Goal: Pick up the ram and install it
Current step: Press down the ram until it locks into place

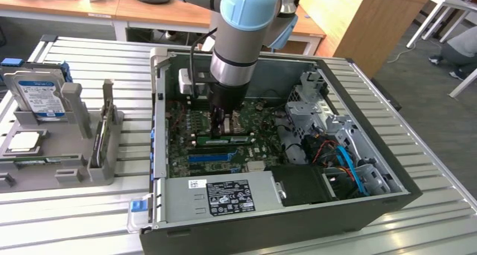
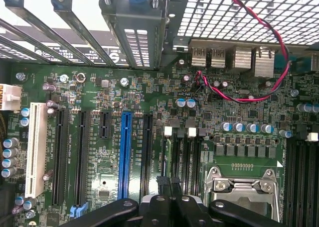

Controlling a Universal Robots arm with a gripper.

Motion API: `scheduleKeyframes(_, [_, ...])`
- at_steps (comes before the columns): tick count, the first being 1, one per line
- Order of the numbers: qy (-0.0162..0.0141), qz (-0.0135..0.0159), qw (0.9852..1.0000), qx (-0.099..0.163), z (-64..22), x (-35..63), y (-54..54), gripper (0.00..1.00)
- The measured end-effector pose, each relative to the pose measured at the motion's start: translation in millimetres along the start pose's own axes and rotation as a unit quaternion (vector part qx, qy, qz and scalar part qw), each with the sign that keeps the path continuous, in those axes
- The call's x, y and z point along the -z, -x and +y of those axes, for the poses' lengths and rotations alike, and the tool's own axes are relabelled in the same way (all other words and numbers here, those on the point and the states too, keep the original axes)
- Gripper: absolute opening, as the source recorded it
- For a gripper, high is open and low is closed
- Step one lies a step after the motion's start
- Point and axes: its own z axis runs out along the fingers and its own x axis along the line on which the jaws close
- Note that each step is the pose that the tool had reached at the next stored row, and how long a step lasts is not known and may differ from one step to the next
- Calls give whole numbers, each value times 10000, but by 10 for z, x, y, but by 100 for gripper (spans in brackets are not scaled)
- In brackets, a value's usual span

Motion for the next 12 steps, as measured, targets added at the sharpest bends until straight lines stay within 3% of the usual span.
scheduleKeyframes(12, [0,1,10000,0,0,-5,0,11])
